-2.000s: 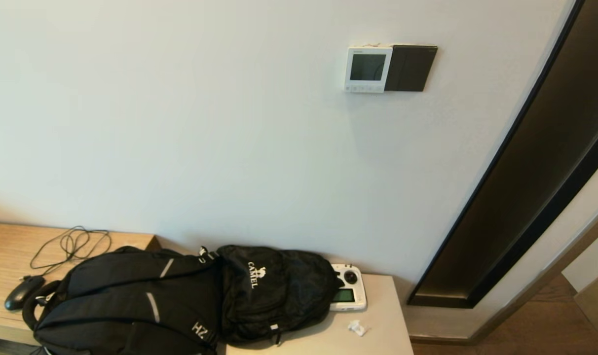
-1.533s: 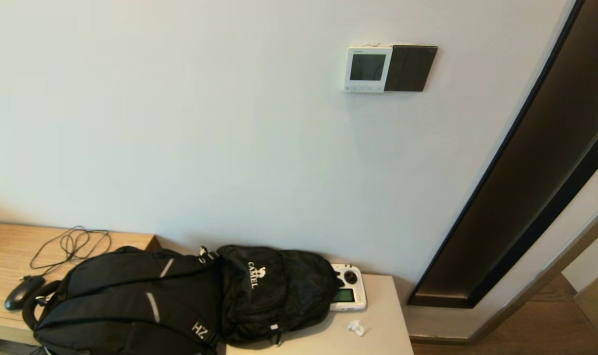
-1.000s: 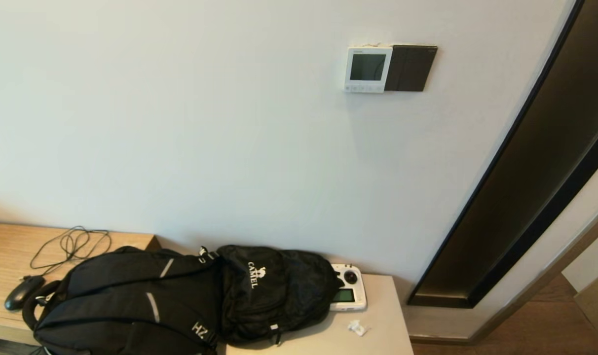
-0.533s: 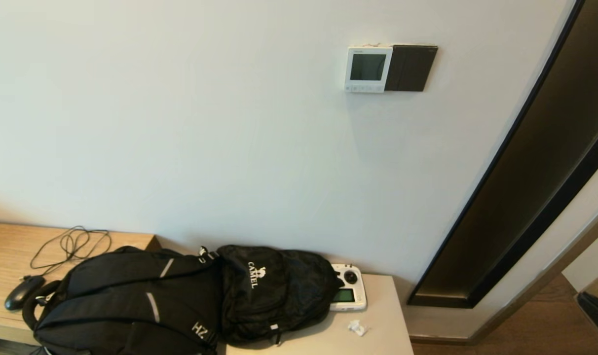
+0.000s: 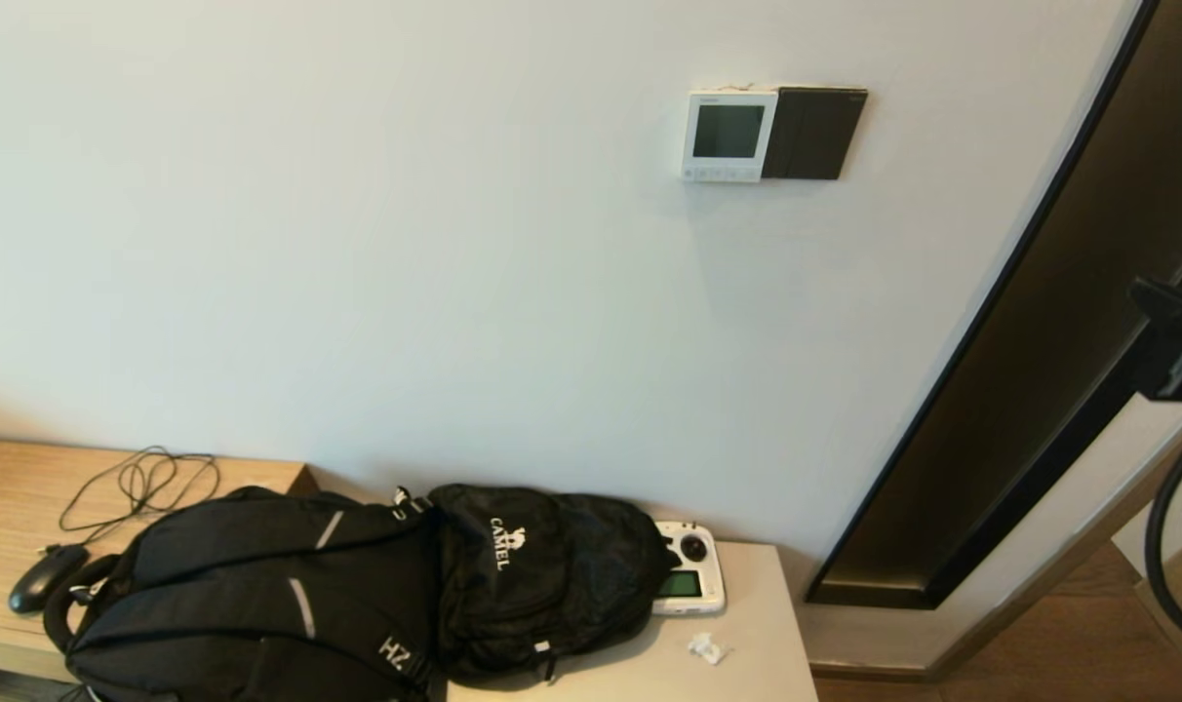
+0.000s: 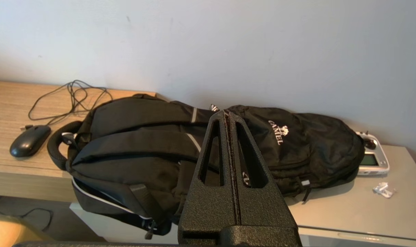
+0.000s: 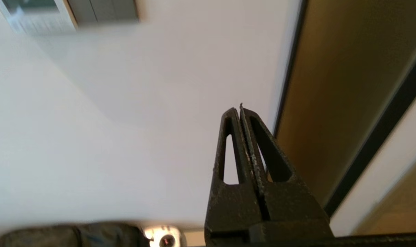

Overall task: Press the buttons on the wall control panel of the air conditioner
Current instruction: Turn on the central air conditioner

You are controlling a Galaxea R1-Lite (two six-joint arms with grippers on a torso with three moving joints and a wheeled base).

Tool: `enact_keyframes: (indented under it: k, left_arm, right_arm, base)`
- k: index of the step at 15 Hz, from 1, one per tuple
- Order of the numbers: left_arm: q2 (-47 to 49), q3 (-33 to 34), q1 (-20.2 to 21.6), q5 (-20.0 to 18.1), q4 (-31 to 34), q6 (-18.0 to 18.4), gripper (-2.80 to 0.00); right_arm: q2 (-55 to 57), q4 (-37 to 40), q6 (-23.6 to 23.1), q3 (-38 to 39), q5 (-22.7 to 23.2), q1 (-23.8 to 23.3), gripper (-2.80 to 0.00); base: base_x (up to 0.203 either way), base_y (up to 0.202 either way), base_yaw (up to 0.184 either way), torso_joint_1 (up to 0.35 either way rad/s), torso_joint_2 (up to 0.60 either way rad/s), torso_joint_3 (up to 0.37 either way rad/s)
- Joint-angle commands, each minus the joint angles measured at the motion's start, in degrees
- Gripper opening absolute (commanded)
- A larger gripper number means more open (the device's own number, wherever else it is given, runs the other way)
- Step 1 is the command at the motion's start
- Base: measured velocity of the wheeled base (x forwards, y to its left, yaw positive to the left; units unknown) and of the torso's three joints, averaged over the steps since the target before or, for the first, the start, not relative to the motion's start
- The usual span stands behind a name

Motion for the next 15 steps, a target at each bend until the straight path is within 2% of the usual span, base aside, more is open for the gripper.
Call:
enact_keyframes:
  k: [1,4,9,12,15]
  left_arm:
    - [-0.1,0.0,0.0,0.0,0.0,0.0,-2.8]
    - [0.0,0.0,0.0,0.0,0.0,0.0,-2.8]
    - [0.0,0.0,0.0,0.0,0.0,0.0,-2.8]
    - [0.0,0.0,0.0,0.0,0.0,0.0,-2.8]
    - [0.0,0.0,0.0,0.0,0.0,0.0,-2.8]
  right_arm:
    - [6.5,1.3,0.0,-8.6,-2.3,3.9,-2.8]
    - [14.0,4.4,-0.1,-21.6,-8.1,12.6,-2.8]
    - [29.1,6.0,0.1,-39.5,-15.1,20.3,-2.8]
    - [35.5,2.0,0.0,-45.2,-16.5,22.0,-2.8]
    - [40.5,1.6,-0.1,-51.4,-16.6,22.1,-2.8]
  base:
    - [0.0,0.0,0.0,0.0,0.0,0.0]
    - [0.0,0.0,0.0,0.0,0.0,0.0]
    - [0.0,0.0,0.0,0.0,0.0,0.0]
    - [0.0,0.0,0.0,0.0,0.0,0.0]
    - [0.0,0.0,0.0,0.0,0.0,0.0]
